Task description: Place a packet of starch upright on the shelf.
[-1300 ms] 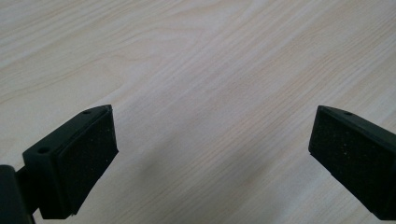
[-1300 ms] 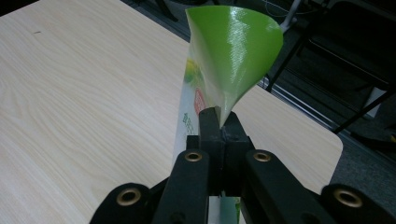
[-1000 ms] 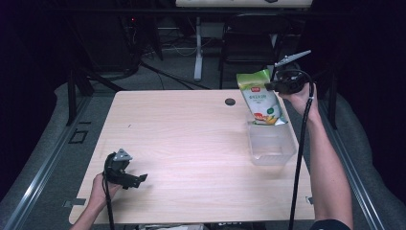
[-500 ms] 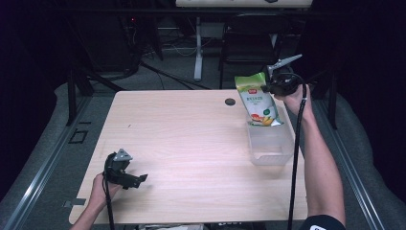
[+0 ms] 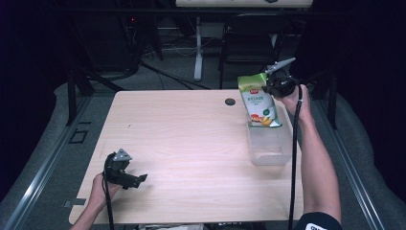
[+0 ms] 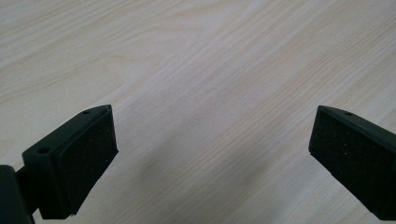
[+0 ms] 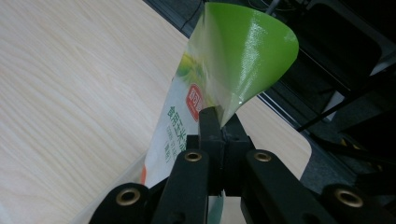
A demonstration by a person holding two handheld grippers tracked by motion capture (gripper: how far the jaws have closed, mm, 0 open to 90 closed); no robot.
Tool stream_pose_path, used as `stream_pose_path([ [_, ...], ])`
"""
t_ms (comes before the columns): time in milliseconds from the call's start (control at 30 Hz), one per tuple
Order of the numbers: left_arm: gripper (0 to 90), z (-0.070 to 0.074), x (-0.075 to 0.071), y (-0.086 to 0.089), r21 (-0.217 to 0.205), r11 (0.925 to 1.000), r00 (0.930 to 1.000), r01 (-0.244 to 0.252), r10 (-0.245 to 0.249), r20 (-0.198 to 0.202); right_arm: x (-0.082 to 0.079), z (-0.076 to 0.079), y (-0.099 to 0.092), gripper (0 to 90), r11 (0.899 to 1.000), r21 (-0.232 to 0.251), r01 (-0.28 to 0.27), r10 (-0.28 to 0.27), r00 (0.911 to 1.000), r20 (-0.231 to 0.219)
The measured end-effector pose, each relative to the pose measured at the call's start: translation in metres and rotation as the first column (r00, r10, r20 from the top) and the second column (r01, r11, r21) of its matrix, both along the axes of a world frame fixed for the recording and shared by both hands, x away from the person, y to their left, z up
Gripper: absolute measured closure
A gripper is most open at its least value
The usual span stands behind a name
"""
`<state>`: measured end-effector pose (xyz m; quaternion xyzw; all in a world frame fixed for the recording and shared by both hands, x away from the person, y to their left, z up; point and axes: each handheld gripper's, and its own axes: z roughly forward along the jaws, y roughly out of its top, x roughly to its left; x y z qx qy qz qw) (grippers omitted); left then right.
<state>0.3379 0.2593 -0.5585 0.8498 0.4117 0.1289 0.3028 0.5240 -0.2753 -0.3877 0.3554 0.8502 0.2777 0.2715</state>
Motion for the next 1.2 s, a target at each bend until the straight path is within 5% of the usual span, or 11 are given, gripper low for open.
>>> stream_pose_path([
  [333, 0.8, 0.0, 0.0, 0.0, -0.002, 1.0, 1.0, -0.004, 0.004, 0.006, 0.005, -0.011, 0.006, 89.2, 0.999, -0.043, 0.029, -0.03, 0.999, -0.033],
  [667, 0.8, 0.0, 0.0, -0.001, 0.004, 1.0, 1.0, -0.003, 0.003, 0.004, 0.0, -0.022, -0.016, 89.4, 0.994, 0.056, 0.099, -0.097, 0.9947, -0.035],
  [1200, 0.8, 0.0, -0.003, 0.005, 0.002, 0.9998, 0.9998, -0.022, 0.022, 0.003, 0.003, -0.04, -0.023, 89.9, 0.979, 0.068, 0.192, -0.189, 0.9811, -0.039],
])
